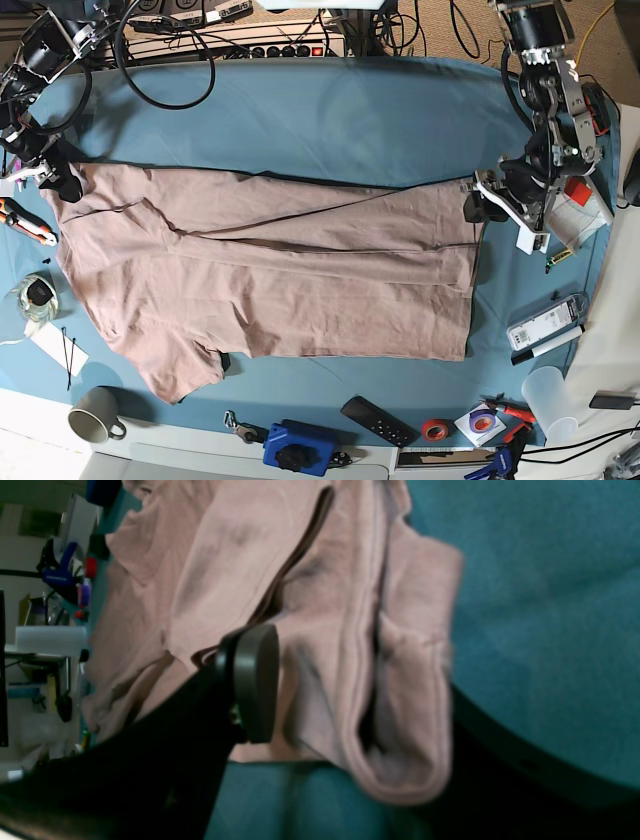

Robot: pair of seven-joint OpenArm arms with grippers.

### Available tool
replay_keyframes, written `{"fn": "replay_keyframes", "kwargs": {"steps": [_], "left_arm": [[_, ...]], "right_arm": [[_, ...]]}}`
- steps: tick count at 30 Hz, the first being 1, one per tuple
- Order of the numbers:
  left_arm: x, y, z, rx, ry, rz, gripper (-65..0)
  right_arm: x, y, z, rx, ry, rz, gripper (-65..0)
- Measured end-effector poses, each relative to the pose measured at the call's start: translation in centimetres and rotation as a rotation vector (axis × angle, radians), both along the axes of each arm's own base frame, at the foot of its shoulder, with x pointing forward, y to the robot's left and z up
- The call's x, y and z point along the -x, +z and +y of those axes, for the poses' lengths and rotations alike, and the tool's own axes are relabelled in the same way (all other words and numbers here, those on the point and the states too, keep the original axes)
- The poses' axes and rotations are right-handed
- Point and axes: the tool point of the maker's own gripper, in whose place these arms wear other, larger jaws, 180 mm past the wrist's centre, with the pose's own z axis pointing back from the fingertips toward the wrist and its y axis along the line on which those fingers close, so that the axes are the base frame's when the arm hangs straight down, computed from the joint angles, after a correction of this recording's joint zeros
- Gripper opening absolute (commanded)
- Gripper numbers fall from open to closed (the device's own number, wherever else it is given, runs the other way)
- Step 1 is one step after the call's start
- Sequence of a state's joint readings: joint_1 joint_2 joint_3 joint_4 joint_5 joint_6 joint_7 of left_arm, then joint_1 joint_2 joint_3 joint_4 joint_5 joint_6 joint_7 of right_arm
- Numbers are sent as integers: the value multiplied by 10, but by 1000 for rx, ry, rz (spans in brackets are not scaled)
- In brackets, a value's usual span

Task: Fold the T-shirt properly
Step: 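Regrasp the folded shirt edge with both grippers near the sleeve and hem, then lift and fold the shirt over again with both grippers toward the collar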

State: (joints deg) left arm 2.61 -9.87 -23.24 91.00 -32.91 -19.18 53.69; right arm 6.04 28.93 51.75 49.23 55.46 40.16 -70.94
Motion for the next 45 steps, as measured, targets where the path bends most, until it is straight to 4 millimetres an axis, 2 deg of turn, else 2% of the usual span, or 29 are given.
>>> {"fn": "replay_keyframes", "kwargs": {"steps": [7,10,14,18,19,28,33,42,45], "left_arm": [[-3,0,-21,143,-53,71,-376],[-3,1,-22,148,-54,70,-392],[-1,-3,-20,129,-53,81,-496],[1,-5,-19,130,-46,91,-650],[2,-5,-19,130,-46,92,-650],[10,-6,-22,116,-78,137,-650],[9,3,-11,78,-74,132,-650],[18,5,14,23,-95,165,-650],[29,5,18,4,-108,174,-650]], "right_arm": [[0,0,0,-1,2,1,-363],[0,0,0,-1,2,1,-367],[2,-3,1,5,6,17,-509],[5,-6,2,3,15,36,-638],[5,-6,2,2,14,37,-650],[2,-4,5,-15,12,18,-650],[4,-1,11,-20,52,29,-650],[4,39,9,126,152,0,-650],[8,48,6,159,167,-12,-650]]}}
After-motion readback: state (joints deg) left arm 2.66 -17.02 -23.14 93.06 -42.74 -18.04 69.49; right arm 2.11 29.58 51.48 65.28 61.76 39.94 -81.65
